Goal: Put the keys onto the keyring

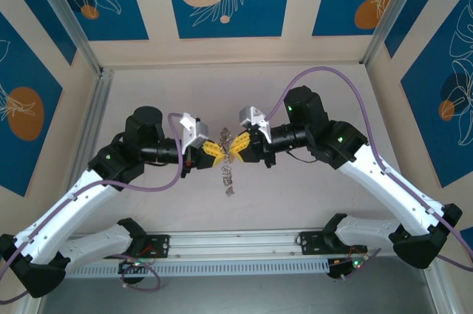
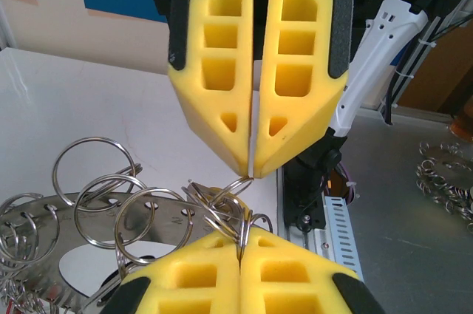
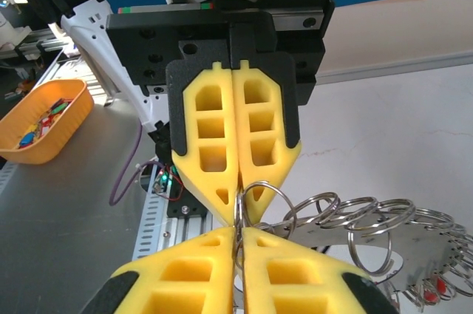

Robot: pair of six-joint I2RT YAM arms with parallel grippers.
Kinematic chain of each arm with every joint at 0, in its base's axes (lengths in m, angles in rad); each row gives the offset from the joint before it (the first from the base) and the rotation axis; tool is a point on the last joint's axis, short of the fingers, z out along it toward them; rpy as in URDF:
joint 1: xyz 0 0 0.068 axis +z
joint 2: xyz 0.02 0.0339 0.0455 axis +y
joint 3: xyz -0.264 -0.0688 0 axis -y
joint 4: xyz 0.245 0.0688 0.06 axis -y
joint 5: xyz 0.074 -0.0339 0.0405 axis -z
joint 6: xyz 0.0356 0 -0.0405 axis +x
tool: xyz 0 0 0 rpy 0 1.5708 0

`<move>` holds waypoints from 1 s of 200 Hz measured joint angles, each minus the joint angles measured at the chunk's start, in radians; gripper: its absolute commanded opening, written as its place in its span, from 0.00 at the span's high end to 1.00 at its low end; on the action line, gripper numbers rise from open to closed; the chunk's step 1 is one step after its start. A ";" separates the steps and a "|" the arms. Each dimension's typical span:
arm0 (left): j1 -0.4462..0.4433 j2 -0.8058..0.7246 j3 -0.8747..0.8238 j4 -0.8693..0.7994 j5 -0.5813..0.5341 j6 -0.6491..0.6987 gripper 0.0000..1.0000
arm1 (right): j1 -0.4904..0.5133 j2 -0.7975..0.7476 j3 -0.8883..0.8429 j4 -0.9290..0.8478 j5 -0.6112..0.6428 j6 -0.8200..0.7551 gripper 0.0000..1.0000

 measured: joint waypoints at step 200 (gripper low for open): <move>0.000 -0.011 0.000 -0.008 0.005 0.007 1.00 | -0.117 -0.029 -0.013 0.074 -0.097 0.159 0.75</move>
